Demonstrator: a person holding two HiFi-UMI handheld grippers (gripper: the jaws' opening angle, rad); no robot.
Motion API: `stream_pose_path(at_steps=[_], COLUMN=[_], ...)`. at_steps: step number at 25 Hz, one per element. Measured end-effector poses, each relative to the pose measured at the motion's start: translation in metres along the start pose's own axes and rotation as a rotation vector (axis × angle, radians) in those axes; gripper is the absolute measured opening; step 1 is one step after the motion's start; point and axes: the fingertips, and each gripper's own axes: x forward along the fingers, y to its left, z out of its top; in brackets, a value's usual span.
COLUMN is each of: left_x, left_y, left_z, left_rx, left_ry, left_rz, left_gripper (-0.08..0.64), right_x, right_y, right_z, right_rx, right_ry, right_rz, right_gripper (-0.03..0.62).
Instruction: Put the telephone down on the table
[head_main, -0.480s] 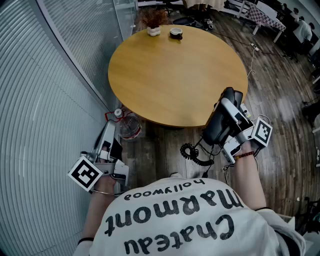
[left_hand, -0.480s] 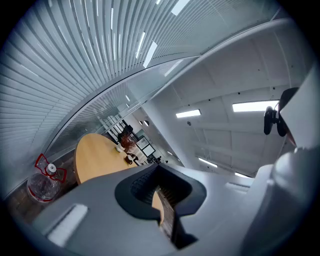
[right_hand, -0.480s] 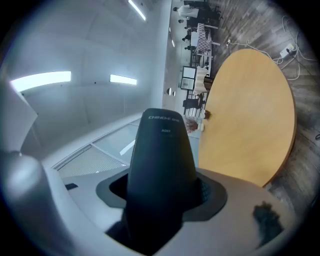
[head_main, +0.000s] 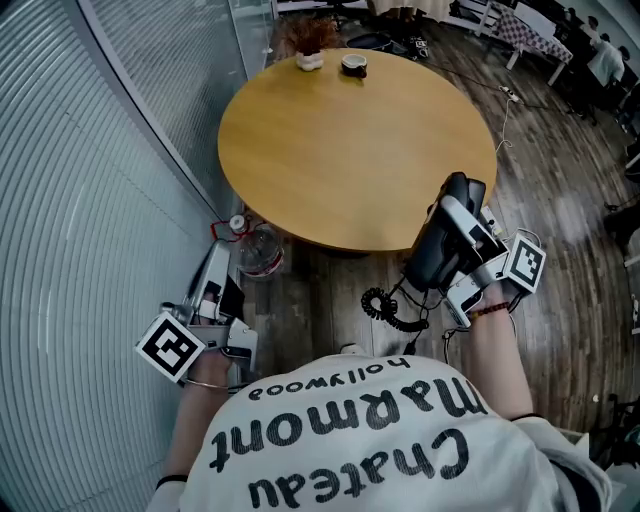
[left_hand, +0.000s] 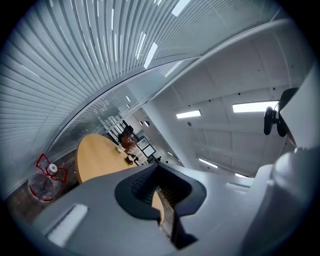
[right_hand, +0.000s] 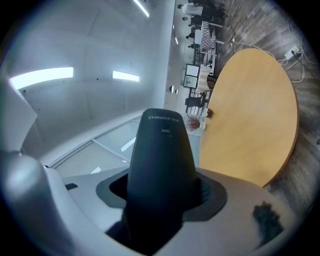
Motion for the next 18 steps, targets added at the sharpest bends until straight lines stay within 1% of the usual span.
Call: stream_pose_path(at_steps=[2,4,7,9,12,14,16,18], left_x=[-0.002,-0.004,-0.008,-0.015,-0.036,-0.046,-0.053,-0.058], left_y=[0.000,-0.001,-0.002,0.010,0.049,0.062,0.066,0.063], left_z=[0.002,0.003,0.004,0.006,0.012,0.018,0.021,0.020], left_rx=[0.001,0.003,0.004,0.018,0.082,0.119,0.150,0.164], left_ry=[-0.001,0.000,0.001,0.005,0.020,0.035,0.058,0.074], left_rz=[0.000,0.005,0.014,0.028,0.077,0.091,0.093,0.089], left_gripper=[0.006,0.006,0.006,0.006,0.006,0.006,0.006,0.006], right_x=[0.001,0.000,-0.003,-0.001,0.009,0.015,0.021,0.020], right_y=[0.002,0.000,-0.005,-0.015,-0.036,-0.037,-0.032,-0.024], right_z=[-0.002,-0.001,0.001,-0.006,-0.032,-0.048,-0.062,-0.070], right_rx=[-0.020,-0.018,0.038,0.063,0.016,-0.021,-0.041,-0.053], right_ry=[0.006,0.002,-0.012,-0.017,-0.002,0.020,0.042,0.053], right_rz=[-0.017,-0.051,-0.091,-0.137,-0.217,-0.250,-0.257,-0.248], right_gripper=[0.295,0.295,0.295,0.295,0.295,0.295,0.295,0.295])
